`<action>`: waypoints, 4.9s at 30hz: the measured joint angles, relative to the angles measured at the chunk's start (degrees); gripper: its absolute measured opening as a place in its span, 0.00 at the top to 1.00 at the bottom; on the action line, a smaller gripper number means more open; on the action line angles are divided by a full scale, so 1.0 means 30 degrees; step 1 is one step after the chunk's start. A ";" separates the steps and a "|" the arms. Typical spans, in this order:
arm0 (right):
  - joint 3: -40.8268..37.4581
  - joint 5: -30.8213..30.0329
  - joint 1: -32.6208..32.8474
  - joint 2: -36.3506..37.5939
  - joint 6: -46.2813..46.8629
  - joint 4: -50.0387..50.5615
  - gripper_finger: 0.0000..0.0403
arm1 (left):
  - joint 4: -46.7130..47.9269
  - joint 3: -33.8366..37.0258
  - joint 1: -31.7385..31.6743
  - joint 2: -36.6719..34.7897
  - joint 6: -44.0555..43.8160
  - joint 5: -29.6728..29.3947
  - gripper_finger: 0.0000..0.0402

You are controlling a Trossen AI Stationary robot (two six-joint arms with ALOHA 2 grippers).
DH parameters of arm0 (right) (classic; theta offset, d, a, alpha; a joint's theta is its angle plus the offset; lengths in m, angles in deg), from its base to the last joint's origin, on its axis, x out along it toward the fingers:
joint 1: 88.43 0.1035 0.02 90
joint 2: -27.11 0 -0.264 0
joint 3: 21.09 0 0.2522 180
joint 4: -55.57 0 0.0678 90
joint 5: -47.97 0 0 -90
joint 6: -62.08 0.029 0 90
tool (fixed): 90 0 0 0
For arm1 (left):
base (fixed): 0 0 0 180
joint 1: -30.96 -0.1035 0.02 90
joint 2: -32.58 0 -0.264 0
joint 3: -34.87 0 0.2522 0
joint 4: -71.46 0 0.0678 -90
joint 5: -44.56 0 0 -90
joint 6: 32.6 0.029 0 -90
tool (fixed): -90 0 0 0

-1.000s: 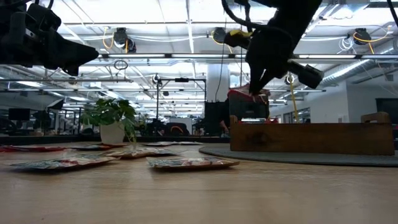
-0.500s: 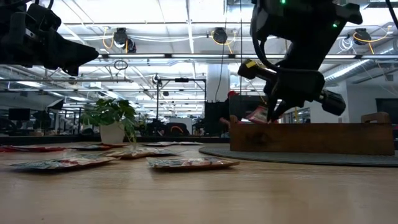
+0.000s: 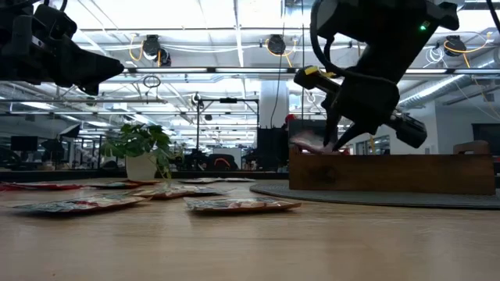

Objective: Pick & Place Tea
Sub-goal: Put the red tea bag into the left section of the wooden organizer

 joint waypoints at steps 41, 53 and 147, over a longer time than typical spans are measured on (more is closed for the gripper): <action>0.1115 1.1016 -0.2875 0.1370 1.3715 -0.1465 0.68 | 0.0007 -0.0007 0.0003 -0.0005 0.0000 0.0007 0.82; 0.1115 0.9733 -0.3290 0.1384 1.3537 -0.1863 0.68 | 0.0007 -0.0007 0.0002 0.0000 0.0000 0.0004 0.82; 0.0991 1.0462 -0.4681 0.1423 1.1037 -0.1044 1.00 | 0.0001 -0.0007 0.0006 -0.0005 0.0000 0.0007 0.82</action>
